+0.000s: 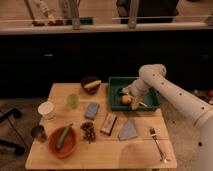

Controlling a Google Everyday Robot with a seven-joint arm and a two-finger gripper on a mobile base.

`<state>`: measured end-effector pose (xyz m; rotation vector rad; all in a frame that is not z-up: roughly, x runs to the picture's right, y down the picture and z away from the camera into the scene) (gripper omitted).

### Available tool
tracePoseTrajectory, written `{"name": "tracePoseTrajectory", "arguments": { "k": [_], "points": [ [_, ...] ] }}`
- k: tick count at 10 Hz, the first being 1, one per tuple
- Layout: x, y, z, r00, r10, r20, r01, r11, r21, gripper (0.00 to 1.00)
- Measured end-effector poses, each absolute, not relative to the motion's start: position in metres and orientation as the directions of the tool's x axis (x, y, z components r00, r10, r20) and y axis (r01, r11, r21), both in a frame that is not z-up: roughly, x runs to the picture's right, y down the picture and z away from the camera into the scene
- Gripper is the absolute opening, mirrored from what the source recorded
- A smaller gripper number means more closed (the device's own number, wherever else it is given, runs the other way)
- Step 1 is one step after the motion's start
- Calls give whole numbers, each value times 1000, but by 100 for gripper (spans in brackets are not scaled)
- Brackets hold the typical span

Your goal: Place apple in table surface

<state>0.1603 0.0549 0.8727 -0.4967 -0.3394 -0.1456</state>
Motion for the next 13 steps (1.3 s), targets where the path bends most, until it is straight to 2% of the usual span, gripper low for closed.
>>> {"name": "tracePoseTrajectory", "arguments": {
  "k": [7,13],
  "points": [
    [160,29,898,922,-49,384,197,913,-357,80],
    [160,41,917,879,-55,473,247,902,-353,80]
  ]
}}
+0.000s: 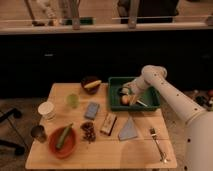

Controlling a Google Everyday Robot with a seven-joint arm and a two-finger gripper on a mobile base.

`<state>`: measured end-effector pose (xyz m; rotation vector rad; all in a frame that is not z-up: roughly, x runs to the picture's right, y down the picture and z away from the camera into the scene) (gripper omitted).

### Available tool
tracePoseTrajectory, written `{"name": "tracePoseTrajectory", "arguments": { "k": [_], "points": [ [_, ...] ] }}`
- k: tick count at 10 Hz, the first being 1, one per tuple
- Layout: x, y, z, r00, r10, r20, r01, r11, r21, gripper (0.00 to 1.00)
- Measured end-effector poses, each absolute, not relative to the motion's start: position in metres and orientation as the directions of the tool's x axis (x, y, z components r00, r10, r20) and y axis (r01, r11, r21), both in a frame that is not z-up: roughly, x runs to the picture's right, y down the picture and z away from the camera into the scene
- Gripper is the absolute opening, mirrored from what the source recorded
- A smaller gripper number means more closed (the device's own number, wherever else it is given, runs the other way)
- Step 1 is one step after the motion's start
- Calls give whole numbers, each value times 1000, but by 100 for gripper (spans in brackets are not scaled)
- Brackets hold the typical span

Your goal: Place apple in table surface

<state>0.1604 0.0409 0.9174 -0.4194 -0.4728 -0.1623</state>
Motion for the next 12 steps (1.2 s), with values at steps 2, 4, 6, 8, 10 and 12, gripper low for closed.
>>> {"name": "tracePoseTrajectory", "arguments": {
  "k": [2,4,6,8,10,12],
  "points": [
    [159,43,921,849,-105,517,315,887,-337,80],
    [155,44,922,800,-227,556,435,857,-276,80],
    [153,44,922,776,-300,555,496,834,-243,80],
    [152,44,923,762,-376,527,550,806,-220,80],
    [152,44,927,746,-475,467,613,764,-202,80],
    [151,43,933,726,-536,430,657,726,-204,80]
  ]
}}
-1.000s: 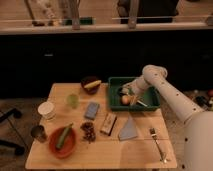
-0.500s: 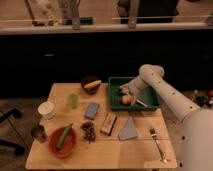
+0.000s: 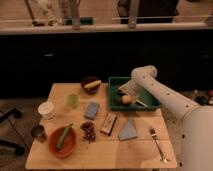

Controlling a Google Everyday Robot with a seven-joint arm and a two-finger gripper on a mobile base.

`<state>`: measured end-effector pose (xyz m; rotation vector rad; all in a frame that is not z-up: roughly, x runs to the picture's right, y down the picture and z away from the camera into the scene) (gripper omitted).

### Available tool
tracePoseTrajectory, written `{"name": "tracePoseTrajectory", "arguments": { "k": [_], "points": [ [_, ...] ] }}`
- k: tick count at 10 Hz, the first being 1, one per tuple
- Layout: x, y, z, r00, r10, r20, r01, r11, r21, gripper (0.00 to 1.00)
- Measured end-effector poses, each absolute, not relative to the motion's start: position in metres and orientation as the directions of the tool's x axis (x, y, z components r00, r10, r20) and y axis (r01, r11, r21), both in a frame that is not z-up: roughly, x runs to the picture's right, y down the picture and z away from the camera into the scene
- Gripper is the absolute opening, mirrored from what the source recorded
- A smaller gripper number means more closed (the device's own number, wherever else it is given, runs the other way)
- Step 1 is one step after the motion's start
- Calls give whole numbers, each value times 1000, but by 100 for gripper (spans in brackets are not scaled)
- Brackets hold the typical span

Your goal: Place apple in table surface

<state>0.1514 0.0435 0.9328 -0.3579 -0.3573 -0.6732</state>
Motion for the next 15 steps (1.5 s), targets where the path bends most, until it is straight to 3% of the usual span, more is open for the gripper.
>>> {"name": "tracePoseTrajectory", "arguments": {
  "k": [7,14,15],
  "points": [
    [161,43,947,676,-562,477,719,645,-259,80],
    [166,59,933,599,-570,563,783,564,-262,80],
    [167,62,933,590,-573,570,791,550,-266,75]
  ]
}}
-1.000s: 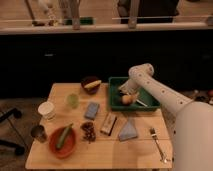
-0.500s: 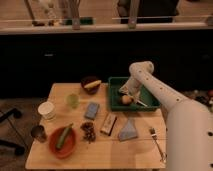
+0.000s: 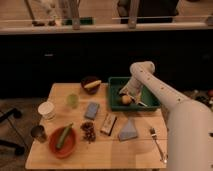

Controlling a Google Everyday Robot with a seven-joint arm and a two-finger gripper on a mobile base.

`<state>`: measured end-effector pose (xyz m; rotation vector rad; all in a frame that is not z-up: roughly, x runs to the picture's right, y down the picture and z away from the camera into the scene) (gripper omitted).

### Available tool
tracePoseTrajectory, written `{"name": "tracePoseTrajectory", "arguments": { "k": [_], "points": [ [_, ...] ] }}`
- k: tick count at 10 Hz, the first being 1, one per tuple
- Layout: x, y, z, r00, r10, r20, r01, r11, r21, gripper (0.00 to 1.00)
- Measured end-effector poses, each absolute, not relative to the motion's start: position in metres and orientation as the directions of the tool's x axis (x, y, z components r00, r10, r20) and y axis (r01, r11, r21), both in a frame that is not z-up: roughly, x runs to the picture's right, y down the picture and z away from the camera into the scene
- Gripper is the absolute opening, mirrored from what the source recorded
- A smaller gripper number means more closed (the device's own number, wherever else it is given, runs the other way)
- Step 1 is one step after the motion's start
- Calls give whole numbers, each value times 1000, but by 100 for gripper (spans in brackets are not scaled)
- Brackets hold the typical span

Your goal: Place apple in table surface

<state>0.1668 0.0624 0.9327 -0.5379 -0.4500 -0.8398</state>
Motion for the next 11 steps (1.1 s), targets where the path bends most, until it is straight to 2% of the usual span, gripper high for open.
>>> {"name": "tracePoseTrajectory", "arguments": {
  "k": [5,7,8,11],
  "points": [
    [163,68,932,565,-575,591,811,519,-270,24],
    [165,67,930,564,-575,593,812,518,-270,6],
    [165,65,928,564,-575,592,811,520,-268,0],
    [167,61,922,565,-570,597,808,528,-260,0]
  ]
}}
